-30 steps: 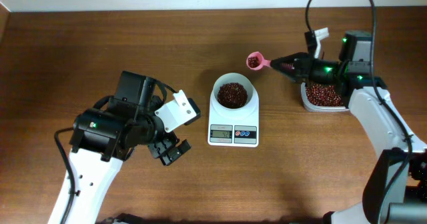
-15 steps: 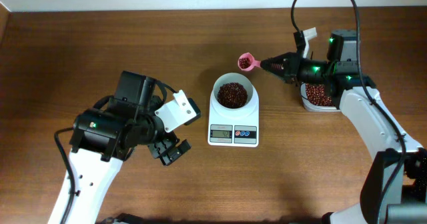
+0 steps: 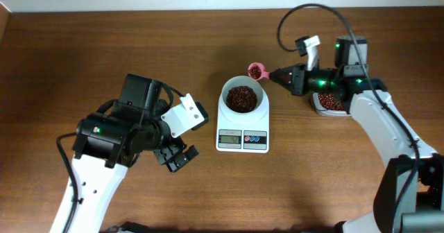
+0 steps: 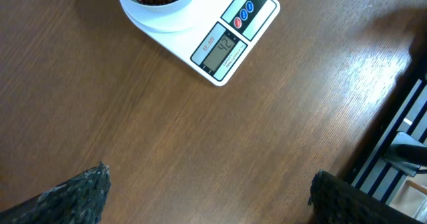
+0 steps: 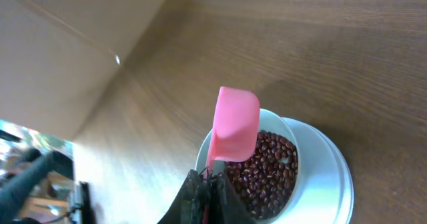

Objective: Scoop and weigh 50g on scale
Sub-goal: 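Tip the scoop over the bowl with the right gripper to add beans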

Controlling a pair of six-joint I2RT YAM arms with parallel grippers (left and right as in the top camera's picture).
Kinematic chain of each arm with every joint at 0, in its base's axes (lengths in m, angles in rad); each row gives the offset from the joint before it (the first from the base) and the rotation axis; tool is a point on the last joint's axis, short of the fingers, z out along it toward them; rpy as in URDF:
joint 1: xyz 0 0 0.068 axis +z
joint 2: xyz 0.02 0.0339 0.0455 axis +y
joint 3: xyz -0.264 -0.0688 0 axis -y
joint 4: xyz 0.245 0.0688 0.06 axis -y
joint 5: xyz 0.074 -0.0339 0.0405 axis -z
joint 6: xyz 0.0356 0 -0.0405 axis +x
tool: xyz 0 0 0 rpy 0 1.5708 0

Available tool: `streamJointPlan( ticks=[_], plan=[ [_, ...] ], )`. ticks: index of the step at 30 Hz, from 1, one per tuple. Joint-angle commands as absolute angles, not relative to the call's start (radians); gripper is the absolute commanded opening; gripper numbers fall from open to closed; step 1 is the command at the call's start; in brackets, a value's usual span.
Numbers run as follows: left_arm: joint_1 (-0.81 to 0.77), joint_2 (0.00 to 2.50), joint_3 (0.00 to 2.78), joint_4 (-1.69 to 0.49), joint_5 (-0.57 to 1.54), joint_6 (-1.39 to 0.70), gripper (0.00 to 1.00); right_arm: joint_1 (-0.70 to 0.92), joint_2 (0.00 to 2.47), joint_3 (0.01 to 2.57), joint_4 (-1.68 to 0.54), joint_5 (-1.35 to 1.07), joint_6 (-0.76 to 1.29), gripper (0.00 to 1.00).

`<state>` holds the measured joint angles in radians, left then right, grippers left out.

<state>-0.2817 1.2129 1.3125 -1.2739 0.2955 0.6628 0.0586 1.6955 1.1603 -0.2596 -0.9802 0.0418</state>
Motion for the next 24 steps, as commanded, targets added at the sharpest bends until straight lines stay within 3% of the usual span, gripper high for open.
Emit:
streamJointPlan(
  ticks=[1, 14, 24],
  plan=[
    [-0.277, 1.211, 1.309, -1.273, 0.299, 0.678, 0.99, 0.136, 1.701, 1.164, -0.281, -0.787, -0.051, 0.04],
    [-0.277, 1.211, 1.309, -1.273, 0.299, 0.678, 0.99, 0.335, 1.569, 1.164, -0.413, -0.301, -0.210, 0.04],
    [-0.277, 1.211, 1.309, -1.273, 0.299, 0.678, 0.99, 0.426, 1.563, 1.164, -0.412, -0.164, -0.214, 0.04]
  ],
)
